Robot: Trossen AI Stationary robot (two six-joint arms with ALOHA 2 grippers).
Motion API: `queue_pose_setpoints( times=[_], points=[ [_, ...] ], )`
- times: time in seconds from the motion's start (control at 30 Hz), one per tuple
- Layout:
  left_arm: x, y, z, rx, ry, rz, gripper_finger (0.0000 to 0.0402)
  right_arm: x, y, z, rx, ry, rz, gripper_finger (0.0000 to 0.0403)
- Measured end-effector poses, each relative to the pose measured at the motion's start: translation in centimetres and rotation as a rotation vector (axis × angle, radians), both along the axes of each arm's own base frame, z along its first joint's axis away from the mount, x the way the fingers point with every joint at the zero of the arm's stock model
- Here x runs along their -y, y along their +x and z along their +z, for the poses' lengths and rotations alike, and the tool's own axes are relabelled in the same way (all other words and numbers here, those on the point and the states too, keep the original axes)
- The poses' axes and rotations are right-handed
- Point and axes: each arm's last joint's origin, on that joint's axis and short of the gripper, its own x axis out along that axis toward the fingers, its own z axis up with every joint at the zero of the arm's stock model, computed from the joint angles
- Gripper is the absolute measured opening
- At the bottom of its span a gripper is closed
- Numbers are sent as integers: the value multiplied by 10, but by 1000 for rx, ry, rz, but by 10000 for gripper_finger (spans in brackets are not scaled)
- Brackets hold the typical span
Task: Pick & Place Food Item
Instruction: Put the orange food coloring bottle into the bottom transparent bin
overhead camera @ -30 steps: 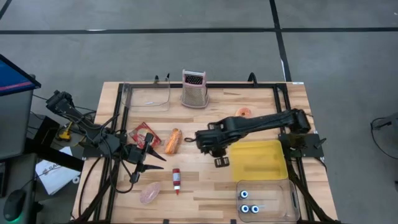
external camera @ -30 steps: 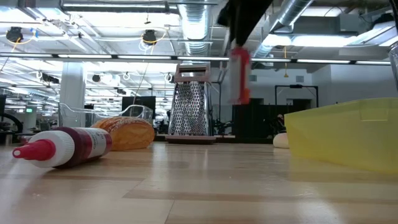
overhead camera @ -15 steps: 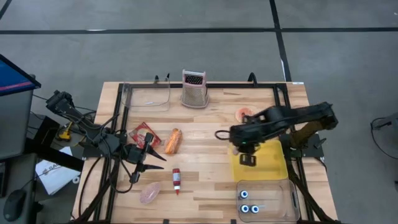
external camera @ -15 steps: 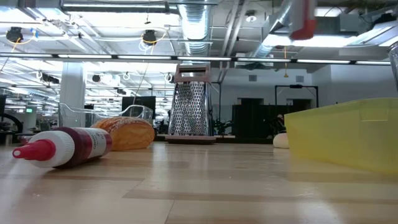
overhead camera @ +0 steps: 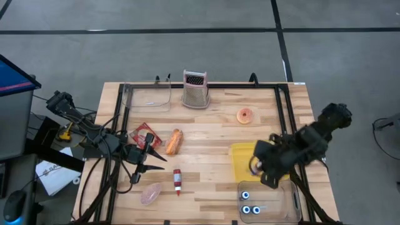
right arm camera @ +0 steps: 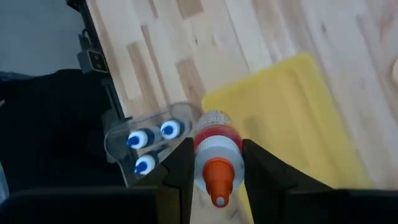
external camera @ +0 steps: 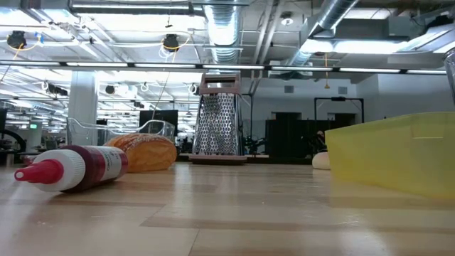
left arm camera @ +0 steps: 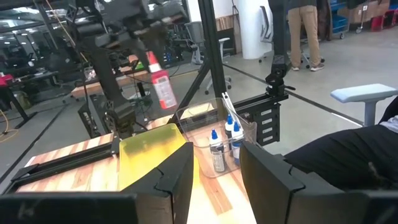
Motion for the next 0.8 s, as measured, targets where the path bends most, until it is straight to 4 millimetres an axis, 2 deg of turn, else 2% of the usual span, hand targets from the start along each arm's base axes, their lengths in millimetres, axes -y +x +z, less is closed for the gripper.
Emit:
queue_pose_setpoints(
  times=[0.3,0.6,0.8],
  points=[
    [0,0,1,12,-9,0,125,-46,-37,-39,-142,11,-104,96],
    [0,0,2,22,-13,0,125,-87,-81,-64,-145,96,-233,101],
    [0,0,4,37,-23,0,125,-106,-96,-94,-129,157,-288,99]
  ],
)
